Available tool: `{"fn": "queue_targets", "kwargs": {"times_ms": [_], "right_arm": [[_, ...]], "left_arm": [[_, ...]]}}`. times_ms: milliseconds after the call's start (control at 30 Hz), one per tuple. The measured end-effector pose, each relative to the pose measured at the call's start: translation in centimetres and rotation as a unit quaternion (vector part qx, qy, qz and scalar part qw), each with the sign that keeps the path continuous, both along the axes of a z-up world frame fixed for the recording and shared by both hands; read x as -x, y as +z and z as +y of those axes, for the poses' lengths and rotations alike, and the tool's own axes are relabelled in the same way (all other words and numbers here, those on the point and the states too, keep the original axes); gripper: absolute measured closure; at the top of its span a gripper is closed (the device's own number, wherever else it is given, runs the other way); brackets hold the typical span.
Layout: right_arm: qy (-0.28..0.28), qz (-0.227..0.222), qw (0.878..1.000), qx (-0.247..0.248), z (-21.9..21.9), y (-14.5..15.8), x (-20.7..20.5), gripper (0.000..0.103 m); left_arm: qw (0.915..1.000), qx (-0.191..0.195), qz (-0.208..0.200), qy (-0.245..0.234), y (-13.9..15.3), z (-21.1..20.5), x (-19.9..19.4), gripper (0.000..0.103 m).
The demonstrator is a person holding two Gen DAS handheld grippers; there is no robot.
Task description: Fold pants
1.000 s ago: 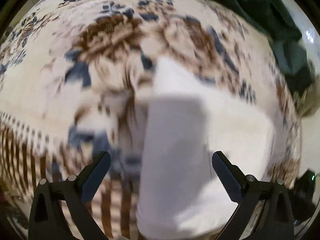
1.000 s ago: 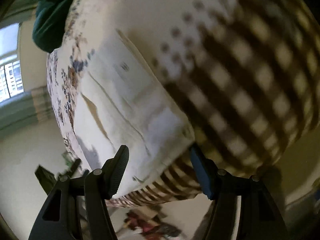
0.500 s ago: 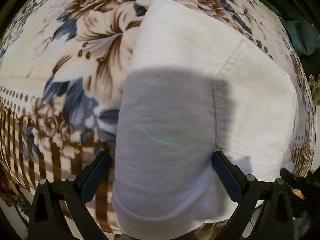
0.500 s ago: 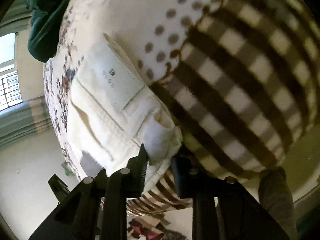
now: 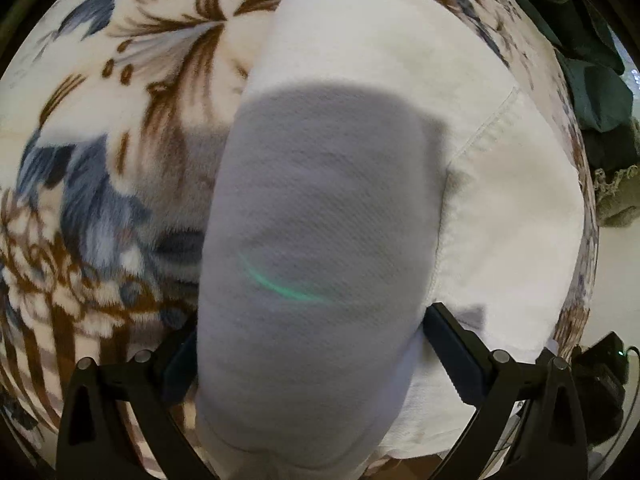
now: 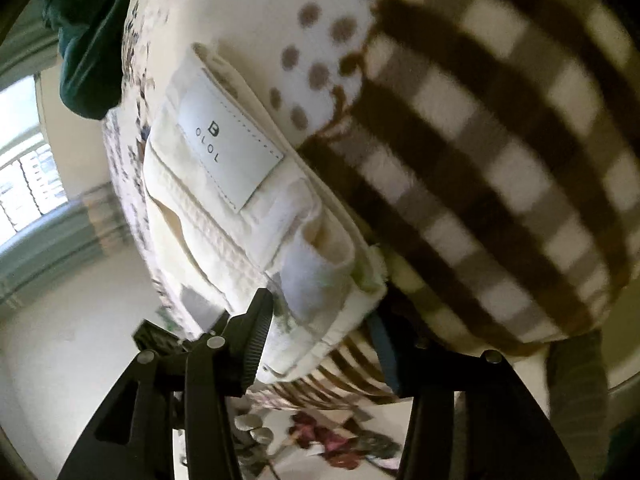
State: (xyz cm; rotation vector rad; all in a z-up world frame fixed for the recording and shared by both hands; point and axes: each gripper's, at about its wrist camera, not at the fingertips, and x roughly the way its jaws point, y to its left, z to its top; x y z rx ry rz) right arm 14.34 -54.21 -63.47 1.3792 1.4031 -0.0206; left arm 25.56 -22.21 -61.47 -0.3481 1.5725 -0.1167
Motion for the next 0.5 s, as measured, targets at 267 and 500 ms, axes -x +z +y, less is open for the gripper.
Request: {"fn": "queue_targets", "kwargs": {"times_ms": [267, 500], "right_arm": [[0.023, -0.019, 0.996, 0.083, 0.9, 2.7, -0.7, 0.075], [0.071, -0.044, 0.996, 0.008, 1.9, 0.8, -0.8, 0.032]], "left_arm": [[0.9996, 0.001, 0.003, -0.028, 0.7, 0.3, -0.4, 0.000], [0.9973, 0.026, -0.066, 0.016, 4.4, 2.9, -1.0, 0.000]]}}
